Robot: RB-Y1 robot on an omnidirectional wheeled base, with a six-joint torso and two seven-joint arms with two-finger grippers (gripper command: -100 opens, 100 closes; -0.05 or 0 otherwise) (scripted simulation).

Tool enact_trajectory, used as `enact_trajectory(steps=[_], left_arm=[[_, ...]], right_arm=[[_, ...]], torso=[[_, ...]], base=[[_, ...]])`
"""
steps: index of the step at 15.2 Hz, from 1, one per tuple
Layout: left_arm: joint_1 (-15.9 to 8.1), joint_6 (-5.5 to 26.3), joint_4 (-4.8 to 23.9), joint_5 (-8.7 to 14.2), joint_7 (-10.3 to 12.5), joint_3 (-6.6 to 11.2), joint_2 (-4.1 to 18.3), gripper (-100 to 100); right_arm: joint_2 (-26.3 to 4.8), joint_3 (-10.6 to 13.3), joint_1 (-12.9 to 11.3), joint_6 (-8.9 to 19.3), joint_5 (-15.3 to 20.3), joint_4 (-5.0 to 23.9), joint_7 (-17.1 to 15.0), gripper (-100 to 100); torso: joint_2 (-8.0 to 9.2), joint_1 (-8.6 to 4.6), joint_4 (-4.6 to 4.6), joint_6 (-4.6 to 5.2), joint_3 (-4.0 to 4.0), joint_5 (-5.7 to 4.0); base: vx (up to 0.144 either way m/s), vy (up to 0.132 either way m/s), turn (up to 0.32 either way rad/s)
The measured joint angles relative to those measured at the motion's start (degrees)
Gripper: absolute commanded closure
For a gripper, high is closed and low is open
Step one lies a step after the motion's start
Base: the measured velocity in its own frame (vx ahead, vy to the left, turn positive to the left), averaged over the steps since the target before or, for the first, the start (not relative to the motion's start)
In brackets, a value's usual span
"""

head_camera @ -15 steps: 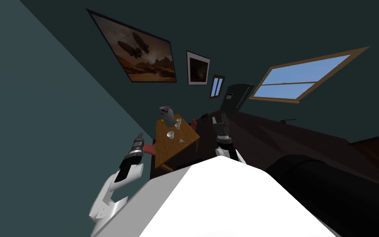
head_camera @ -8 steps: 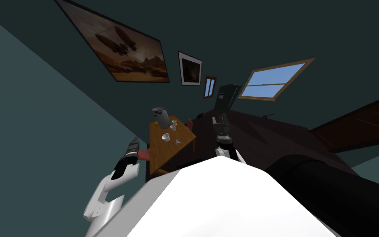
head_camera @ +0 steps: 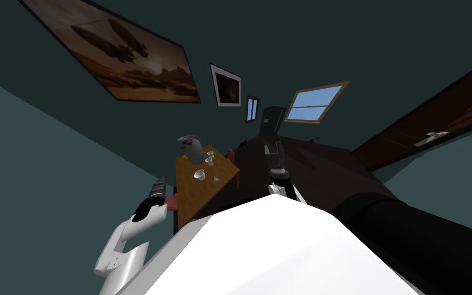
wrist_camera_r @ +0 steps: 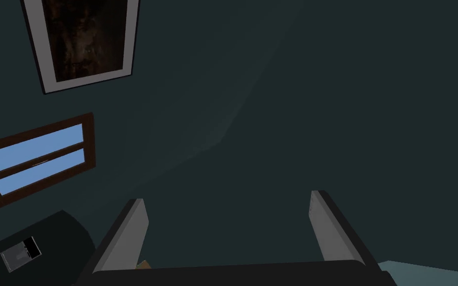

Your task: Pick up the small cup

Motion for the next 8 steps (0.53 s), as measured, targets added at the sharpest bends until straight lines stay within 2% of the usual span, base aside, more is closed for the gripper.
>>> enact_trajectory(steps=[1,2,4,5,8], left_arm=[[-0.2,1.2,0.3,0.1,0.1,0.36,0.2,-100],[0.0,2.0,0.1,0.1,0.1,0.51,0.2,-100],[-0.6,3.7,1.8,0.0,0.2,1.80,0.2,-100],[-0.6,4.6,1.9,0.0,0.3,2.11,0.1,-100],[-1.3,7.6,2.9,0.0,0.5,3.52,0.4,-100]], right_arm=[[0.0,0.0,0.0,0.0,0.0,0.0,0.0,0],[0.0,0.0,0.0,0.0,0.0,0.0,0.0,0],[0.0,0.0,0.0,0.0,0.0,0.0,0.0,0],[0.0,0.0,0.0,0.0,0.0,0.0,0.0,0],[0.0,0.0,0.0,0.0,0.0,0.0,0.0,0]], torso=[[0.00,0.01,0.00,-0.03,0.00,0.00],[0.01,0.03,0.00,-0.06,0.01,0.01],[0.00,0.01,0.00,0.00,0.00,0.01],[0.00,0.02,0.00,-0.03,0.00,0.01],[-0.01,0.01,0.00,0.00,0.00,0.00]], base=[[0.002,-0.003,-0.016],[0.003,-0.015,-0.208],[0.002,-0.012,-0.209],[0.000,0.000,0.000],[0.005,-0.014,-0.206]])
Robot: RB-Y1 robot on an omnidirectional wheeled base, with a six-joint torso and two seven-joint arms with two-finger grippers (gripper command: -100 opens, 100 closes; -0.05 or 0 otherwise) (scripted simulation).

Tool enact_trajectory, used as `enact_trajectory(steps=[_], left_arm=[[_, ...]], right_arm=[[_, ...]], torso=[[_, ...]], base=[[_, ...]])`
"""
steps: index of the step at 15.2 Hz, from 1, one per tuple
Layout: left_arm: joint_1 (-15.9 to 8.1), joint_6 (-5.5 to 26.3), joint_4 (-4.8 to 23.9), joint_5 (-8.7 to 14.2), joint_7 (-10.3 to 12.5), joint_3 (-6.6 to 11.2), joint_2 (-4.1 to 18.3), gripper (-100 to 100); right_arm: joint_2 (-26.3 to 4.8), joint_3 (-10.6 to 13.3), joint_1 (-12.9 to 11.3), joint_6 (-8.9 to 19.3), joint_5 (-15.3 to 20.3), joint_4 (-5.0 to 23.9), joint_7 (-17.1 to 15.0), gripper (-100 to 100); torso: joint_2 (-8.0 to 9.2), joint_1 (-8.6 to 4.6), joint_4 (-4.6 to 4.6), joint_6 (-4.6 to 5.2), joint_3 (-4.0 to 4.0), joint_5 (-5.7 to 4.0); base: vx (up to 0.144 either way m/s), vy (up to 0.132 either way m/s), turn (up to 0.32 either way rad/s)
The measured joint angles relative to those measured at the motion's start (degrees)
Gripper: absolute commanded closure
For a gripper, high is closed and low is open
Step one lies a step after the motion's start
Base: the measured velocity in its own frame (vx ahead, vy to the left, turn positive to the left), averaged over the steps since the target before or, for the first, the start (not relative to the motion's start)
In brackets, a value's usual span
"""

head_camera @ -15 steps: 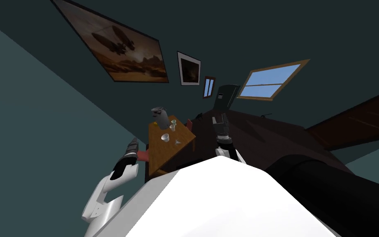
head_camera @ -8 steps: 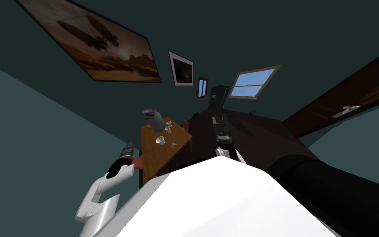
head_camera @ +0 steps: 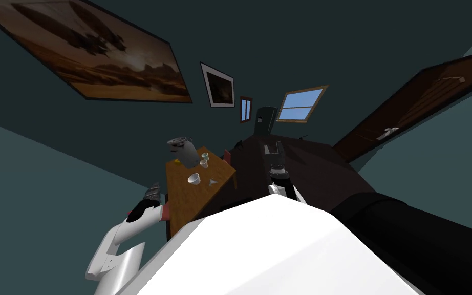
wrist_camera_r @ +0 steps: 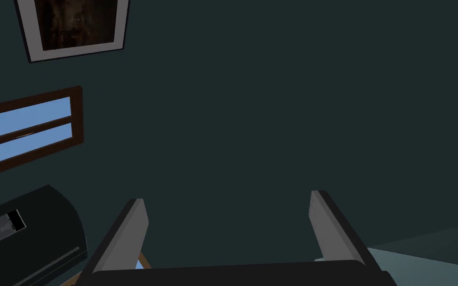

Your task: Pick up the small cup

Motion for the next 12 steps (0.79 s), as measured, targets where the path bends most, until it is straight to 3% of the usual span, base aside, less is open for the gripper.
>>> enact_trajectory(steps=[6,12], left_arm=[[-1.4,6.7,3.6,1.0,0.4,3.58,1.2,-100],[-3.1,13.0,6.8,0.0,0.9,6.74,0.4,-100]], right_arm=[[0.0,0.0,0.0,0.0,0.0,0.0,0.0,0],[0.0,0.0,0.0,0.0,0.0,0.0,0.0,0]], torso=[[-0.02,0.02,0.00,0.00,-0.01,0.01],[-0.03,0.02,-0.01,0.00,-0.02,0.01]], base=[[0.008,-0.011,-0.208],[0.012,-0.009,-0.195]])
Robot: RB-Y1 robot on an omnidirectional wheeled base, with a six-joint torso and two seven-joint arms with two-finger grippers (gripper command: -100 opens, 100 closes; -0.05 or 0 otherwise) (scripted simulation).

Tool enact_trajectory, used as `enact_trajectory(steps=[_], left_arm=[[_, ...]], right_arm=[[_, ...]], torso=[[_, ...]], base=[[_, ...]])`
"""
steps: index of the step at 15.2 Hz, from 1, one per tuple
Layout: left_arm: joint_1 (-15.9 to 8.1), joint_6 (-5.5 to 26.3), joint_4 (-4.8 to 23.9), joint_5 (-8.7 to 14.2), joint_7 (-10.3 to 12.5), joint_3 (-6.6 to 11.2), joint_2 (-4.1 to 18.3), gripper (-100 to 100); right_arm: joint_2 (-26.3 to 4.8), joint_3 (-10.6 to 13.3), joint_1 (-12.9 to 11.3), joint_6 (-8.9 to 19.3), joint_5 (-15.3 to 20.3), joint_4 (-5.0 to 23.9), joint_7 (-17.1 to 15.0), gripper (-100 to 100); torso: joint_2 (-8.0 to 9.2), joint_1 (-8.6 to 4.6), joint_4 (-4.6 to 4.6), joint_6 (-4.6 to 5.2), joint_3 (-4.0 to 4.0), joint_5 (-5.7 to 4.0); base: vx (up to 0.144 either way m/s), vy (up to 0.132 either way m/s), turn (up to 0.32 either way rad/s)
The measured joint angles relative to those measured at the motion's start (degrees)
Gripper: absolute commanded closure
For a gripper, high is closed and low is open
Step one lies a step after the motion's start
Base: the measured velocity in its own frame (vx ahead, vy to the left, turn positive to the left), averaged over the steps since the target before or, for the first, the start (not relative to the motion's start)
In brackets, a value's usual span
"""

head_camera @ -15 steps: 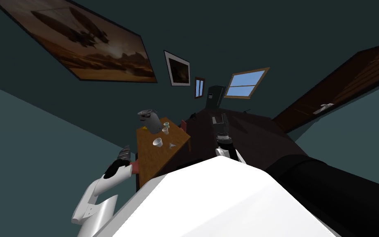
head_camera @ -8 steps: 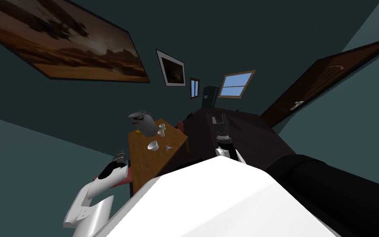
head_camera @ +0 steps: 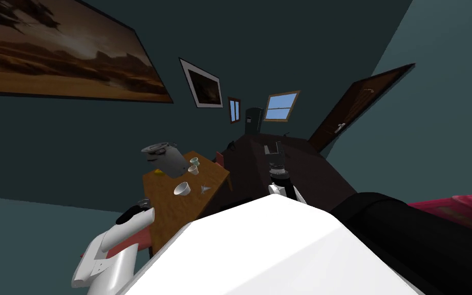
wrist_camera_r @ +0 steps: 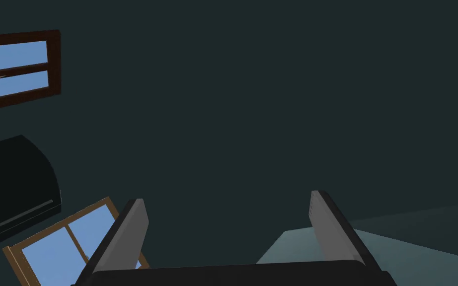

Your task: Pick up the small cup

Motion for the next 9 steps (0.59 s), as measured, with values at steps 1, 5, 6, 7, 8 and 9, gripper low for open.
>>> enact_trajectory(steps=[1,5,6,7,8,9], left_arm=[[-0.3,1.0,0.5,0.0,0.1,0.31,0.1,-100],[-1.4,5.2,3.0,0.4,0.3,2.69,0.5,-100],[-1.4,6.5,3.1,0.5,0.3,3.29,0.4,-100],[-1.6,7.5,3.4,0.4,0.4,3.57,0.4,-100],[-1.9,8.6,4.0,0.3,0.5,4.20,0.3,-100],[-2.4,9.6,5.1,0.3,0.6,4.78,0.5,-100]], right_arm=[[0.0,0.0,0.0,0.0,0.0,0.0,0.0,0],[0.0,0.0,0.0,0.0,0.0,0.0,0.0,0],[0.0,0.0,0.0,0.0,0.0,0.0,0.0,0],[0.0,0.0,0.0,0.0,0.0,0.0,0.0,0],[0.0,0.0,0.0,0.0,0.0,0.0,0.0,0],[0.0,0.0,0.0,0.0,0.0,0.0,0.0,0]], torso=[[0.01,0.02,0.00,-0.04,0.00,0.00],[0.00,0.02,0.00,0.01,0.00,0.00],[-0.01,0.02,0.00,0.00,0.00,0.00],[0.00,0.03,0.00,-0.05,0.00,0.00],[-0.01,0.02,0.00,0.00,0.00,0.00],[-0.02,0.03,0.00,-0.01,-0.01,0.01]], base=[[0.016,-0.009,-0.260],[0.016,-0.003,-0.210],[0.012,0.003,-0.083],[0.016,-0.004,-0.188],[0.019,-0.002,-0.216],[0.014,0.002,-0.085]])
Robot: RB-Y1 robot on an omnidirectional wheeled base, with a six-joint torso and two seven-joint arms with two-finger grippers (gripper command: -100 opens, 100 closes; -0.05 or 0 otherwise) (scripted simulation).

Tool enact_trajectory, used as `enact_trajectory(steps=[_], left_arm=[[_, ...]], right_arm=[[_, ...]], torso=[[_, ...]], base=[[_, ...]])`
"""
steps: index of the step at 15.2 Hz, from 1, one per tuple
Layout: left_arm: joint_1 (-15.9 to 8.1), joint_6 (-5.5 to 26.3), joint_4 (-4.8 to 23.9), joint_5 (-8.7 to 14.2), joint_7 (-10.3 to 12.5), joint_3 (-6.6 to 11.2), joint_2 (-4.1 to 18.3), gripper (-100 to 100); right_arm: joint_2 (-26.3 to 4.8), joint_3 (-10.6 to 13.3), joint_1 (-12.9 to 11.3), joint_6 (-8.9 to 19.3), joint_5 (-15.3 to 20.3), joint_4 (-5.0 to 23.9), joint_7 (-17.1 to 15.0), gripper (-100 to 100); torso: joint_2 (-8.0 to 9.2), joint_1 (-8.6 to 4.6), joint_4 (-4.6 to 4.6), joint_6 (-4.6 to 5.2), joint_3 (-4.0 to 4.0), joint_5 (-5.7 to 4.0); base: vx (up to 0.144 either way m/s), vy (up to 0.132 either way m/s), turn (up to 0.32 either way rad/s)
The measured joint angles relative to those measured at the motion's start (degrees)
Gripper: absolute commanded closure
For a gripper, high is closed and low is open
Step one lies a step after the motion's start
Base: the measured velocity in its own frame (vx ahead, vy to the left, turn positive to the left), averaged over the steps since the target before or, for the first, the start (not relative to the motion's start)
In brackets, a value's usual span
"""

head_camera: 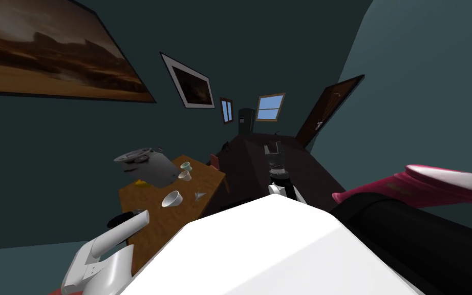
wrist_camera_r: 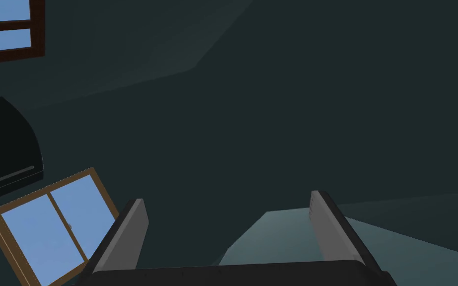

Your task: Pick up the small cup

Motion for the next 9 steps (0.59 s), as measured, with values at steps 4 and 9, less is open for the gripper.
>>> enact_trajectory(steps=[4,9], left_arm=[[-0.9,3.8,1.6,-0.3,0.4,1.62,-0.2,-100],[-2.3,9.6,4.6,0.0,0.6,4.80,-0.1,-100]], right_arm=[[0.0,0.0,0.0,0.0,0.0,0.0,0.0,0],[0.0,0.0,0.0,0.0,0.0,0.0,0.0,0]], torso=[[0.01,0.02,0.00,-0.04,0.00,0.00],[-0.03,0.03,-0.01,0.00,-0.02,0.01]], base=[[0.017,0.002,-0.183],[0.024,0.008,-0.219]])
